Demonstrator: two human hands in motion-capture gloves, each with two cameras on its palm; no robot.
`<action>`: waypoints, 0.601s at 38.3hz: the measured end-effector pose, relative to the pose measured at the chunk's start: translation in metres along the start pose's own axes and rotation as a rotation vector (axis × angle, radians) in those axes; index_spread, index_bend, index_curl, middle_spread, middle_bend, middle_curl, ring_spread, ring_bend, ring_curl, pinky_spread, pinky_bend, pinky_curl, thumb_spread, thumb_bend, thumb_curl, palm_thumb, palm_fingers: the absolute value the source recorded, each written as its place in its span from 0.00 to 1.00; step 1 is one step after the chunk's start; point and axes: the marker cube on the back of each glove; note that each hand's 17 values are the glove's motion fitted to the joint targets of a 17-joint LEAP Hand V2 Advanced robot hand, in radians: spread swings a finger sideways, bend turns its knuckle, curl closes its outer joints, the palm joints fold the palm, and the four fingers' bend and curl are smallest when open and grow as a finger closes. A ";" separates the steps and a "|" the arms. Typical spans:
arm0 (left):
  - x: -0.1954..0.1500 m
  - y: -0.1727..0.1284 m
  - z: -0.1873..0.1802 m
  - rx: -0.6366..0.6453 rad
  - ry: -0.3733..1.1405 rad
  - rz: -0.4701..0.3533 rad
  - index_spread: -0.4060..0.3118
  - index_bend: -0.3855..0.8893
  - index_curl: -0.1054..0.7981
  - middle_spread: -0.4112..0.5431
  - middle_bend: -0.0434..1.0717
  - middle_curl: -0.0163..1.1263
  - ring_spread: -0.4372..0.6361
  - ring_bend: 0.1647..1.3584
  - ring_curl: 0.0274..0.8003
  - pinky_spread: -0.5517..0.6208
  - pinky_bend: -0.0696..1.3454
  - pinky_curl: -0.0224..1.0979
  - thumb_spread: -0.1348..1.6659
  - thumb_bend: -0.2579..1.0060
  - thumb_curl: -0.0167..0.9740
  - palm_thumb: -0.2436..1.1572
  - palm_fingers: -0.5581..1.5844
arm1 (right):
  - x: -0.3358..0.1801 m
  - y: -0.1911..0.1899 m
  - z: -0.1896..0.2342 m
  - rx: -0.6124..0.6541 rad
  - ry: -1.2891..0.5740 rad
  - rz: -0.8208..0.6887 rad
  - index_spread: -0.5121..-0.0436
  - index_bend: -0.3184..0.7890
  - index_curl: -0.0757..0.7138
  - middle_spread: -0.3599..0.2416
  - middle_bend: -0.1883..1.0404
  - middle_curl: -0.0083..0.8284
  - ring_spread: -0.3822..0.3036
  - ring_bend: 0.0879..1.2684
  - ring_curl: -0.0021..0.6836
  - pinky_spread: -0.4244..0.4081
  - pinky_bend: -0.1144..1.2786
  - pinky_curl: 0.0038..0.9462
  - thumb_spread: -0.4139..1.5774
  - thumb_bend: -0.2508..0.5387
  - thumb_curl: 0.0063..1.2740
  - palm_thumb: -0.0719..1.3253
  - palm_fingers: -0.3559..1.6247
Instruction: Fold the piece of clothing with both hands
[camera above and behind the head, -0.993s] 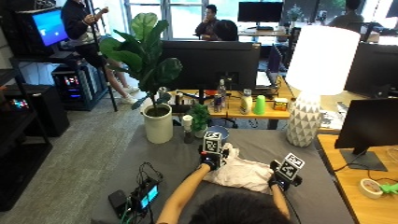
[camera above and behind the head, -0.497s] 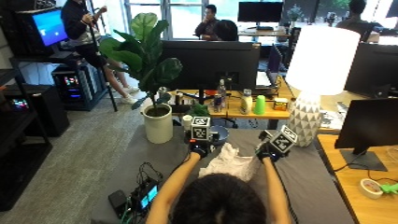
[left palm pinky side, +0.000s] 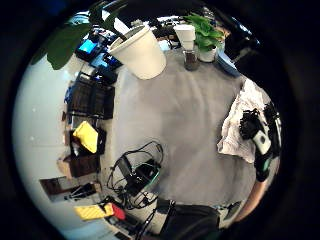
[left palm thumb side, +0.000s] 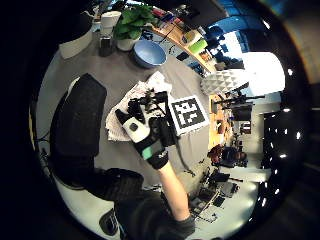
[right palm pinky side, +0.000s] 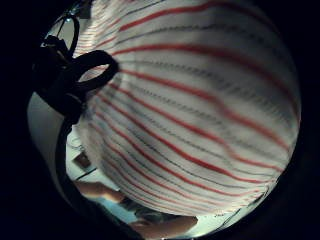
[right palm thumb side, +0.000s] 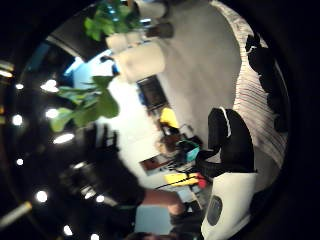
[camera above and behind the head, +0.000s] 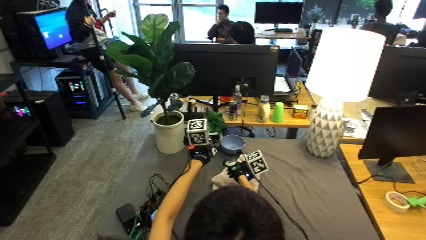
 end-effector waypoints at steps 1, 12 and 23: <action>-0.002 0.000 0.001 0.002 -0.005 -0.007 0.40 0.43 0.53 0.42 0.17 0.27 0.41 0.31 0.40 0.47 0.37 0.34 0.85 0.21 0.23 0.38 0.50 | -0.003 0.004 -0.007 0.006 -0.037 -0.028 0.69 0.31 0.46 0.41 0.36 0.61 0.27 0.46 0.71 0.15 0.64 0.48 0.50 0.26 0.52 0.76 0.70; -0.002 -0.030 0.034 -0.106 -0.045 0.002 0.40 0.43 0.52 0.41 0.17 0.26 0.40 0.31 0.41 0.46 0.36 0.35 0.86 0.20 0.22 0.39 0.50 | -0.001 0.021 -0.181 0.476 0.255 -0.189 0.74 0.36 0.40 0.51 0.37 0.60 0.34 0.43 0.66 0.29 0.56 0.43 0.68 0.31 0.47 0.73 0.71; 0.006 -0.049 0.018 -0.087 -0.083 0.010 0.41 0.43 0.52 0.41 0.16 0.26 0.40 0.30 0.41 0.46 0.37 0.35 0.87 0.20 0.22 0.39 0.50 | 0.054 0.022 -0.250 0.610 0.328 -0.120 0.73 0.36 0.38 0.52 0.35 0.59 0.34 0.41 0.65 0.32 0.52 0.42 0.73 0.30 0.46 0.73 0.73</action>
